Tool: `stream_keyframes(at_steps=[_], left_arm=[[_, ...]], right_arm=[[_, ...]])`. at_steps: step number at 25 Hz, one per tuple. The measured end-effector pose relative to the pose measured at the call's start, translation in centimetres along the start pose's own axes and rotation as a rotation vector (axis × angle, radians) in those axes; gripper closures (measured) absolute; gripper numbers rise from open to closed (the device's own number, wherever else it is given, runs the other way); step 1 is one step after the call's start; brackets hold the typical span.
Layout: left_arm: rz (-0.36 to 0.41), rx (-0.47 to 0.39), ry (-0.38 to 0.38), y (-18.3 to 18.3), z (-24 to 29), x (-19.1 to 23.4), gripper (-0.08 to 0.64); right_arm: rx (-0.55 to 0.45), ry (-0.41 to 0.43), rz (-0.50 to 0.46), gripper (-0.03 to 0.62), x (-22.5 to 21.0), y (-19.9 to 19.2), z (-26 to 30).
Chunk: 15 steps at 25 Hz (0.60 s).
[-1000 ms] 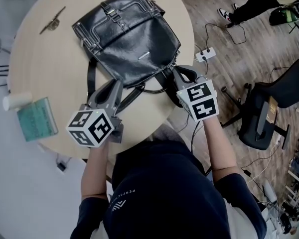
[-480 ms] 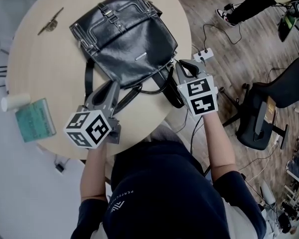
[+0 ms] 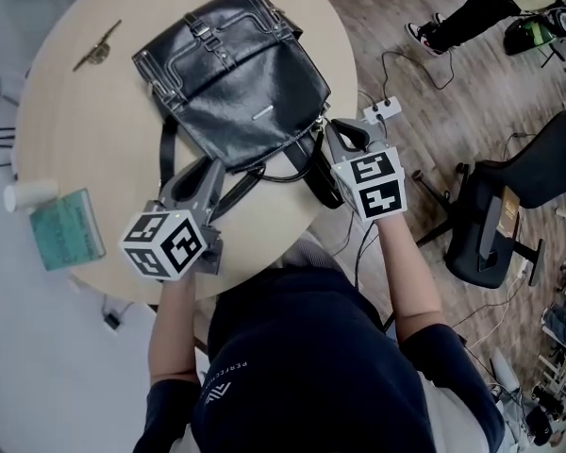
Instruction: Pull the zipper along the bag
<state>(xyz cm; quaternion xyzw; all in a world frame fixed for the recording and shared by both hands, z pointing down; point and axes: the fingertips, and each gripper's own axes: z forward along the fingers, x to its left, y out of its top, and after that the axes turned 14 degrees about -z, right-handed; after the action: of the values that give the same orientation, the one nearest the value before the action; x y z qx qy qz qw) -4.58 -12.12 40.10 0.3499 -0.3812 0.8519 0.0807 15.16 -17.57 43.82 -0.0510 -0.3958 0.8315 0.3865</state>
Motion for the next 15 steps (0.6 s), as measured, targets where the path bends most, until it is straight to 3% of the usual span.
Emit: stream_keyframes(at_steps=[9,15], left_arm=[[0.024,0.033,-0.017,-0.4,-0.7,0.0,0.463],[0.018,-0.007,-0.019,0.5,-2.4,0.4,0.496]], right_arm=[[-0.026,-0.022,0.085,0.557,-0.1,-0.5,-0.7],[-0.03,-0.034,0.102,0.557,0.5,-0.5,-1.7]])
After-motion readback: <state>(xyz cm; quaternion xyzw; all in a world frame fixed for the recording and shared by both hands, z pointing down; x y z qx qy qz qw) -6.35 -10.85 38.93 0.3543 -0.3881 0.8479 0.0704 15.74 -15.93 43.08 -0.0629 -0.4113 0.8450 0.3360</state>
